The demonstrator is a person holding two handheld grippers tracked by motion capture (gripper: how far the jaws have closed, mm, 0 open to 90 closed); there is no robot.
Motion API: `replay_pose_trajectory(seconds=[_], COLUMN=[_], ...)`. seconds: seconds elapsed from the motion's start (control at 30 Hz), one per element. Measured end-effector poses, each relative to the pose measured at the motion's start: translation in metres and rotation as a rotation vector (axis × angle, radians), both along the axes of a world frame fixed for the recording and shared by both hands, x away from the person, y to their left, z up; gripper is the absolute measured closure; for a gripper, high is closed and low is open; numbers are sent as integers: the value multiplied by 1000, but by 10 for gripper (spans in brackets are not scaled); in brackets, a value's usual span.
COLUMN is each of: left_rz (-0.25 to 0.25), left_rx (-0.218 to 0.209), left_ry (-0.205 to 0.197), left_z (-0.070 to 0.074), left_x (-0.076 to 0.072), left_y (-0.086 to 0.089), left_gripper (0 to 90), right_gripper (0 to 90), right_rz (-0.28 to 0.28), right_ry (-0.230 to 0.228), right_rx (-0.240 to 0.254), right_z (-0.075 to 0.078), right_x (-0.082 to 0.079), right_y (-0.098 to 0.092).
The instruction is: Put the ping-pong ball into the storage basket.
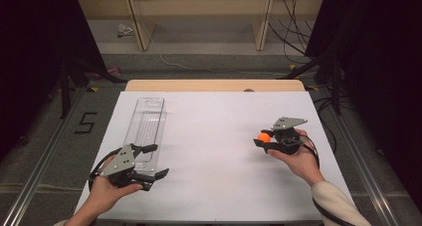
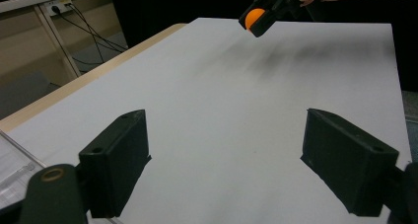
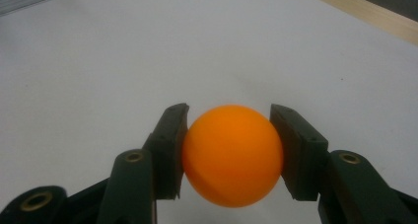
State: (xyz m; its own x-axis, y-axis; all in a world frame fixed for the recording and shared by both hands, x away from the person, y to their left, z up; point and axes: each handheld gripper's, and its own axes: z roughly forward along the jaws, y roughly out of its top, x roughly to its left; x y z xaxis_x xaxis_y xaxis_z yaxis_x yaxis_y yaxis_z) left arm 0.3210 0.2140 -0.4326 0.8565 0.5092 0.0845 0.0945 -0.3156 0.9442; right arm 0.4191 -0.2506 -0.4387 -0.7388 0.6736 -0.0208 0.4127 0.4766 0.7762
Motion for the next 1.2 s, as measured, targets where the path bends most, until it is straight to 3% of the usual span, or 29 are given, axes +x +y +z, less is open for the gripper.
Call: replay_pose_trajectory(seconds=[1.2], left_rz=[-1], left_rx=[-2], left_ry=[-1], left_z=[0], left_x=[0], left_y=[0], left_gripper=[177], right_gripper=[514], right_rz=[33], right_ry=[-11], right_rx=[5], right_z=[3], right_x=[11], right_y=[24])
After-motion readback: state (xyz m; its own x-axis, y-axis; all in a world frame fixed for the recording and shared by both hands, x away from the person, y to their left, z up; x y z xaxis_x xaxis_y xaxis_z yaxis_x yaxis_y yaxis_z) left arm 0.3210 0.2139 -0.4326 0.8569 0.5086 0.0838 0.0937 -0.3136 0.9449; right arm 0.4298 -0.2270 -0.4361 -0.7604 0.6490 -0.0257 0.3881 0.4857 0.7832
